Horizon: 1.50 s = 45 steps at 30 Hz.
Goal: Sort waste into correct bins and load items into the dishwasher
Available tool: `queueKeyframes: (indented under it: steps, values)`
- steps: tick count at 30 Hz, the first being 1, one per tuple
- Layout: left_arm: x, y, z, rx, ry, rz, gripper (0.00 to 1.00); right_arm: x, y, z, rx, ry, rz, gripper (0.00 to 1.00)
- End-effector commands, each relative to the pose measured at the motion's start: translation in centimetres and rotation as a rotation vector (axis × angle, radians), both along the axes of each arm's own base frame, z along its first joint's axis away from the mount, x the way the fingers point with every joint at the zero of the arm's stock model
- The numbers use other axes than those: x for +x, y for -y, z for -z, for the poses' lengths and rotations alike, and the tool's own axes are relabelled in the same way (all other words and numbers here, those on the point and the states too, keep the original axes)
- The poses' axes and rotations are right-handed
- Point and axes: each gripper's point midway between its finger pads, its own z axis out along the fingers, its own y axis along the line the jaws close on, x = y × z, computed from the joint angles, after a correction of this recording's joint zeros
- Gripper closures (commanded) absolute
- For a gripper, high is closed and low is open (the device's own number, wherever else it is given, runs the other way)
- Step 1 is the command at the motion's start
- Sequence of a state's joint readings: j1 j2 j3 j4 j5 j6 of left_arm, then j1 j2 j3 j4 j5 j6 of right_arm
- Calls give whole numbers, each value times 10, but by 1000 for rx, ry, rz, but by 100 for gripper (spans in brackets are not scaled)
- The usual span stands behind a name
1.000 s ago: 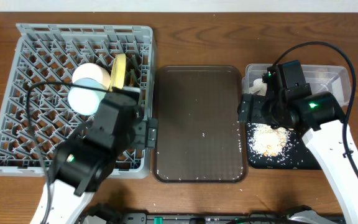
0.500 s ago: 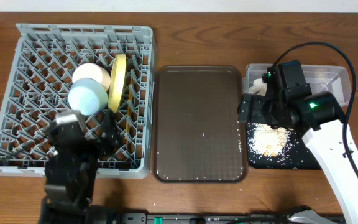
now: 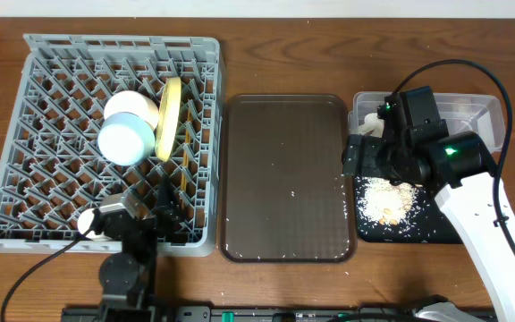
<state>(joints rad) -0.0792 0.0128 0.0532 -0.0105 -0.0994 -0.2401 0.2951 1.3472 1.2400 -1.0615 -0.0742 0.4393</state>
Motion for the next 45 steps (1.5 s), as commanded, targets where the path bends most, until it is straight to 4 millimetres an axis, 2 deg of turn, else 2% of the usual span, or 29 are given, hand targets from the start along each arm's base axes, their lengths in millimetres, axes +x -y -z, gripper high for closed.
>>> queueKeyframes:
  steps: [1,6,10,24,27,30,32,35,37,40,45]
  values:
    - [2,0,13,-9,-4,3,3,0,-4,-7,0,23,-22,1]
    - [2,0,18,-7,-24,3,3,0,-4,-7,0,23,-22,1]
    - [0,0,36,-2,-98,2,3,0,-4,-7,0,23,-22,1]
    - [1,0,39,-1,-113,2,3,0,-4,-7,0,24,-23,1]
    - [1,0,39,-1,-113,2,3,-5,-1,-17,-19,59,-40,1]
    - [1,0,39,-1,-113,2,2,-7,19,-42,-109,187,-43,1]
    - [1,0,39,-1,-113,2,3,-8,25,-61,-124,292,-58,1]
    - [1,0,39,-1,-113,2,3,-7,26,-89,-135,522,-134,1]
    - [1,0,39,-1,-113,2,2,-11,28,-95,-140,646,-154,1]
    - [1,0,39,-1,-113,2,3,-24,40,-88,-132,771,-116,1]
    - [1,0,39,-1,-113,2,3,-52,64,-55,-140,865,-42,1]
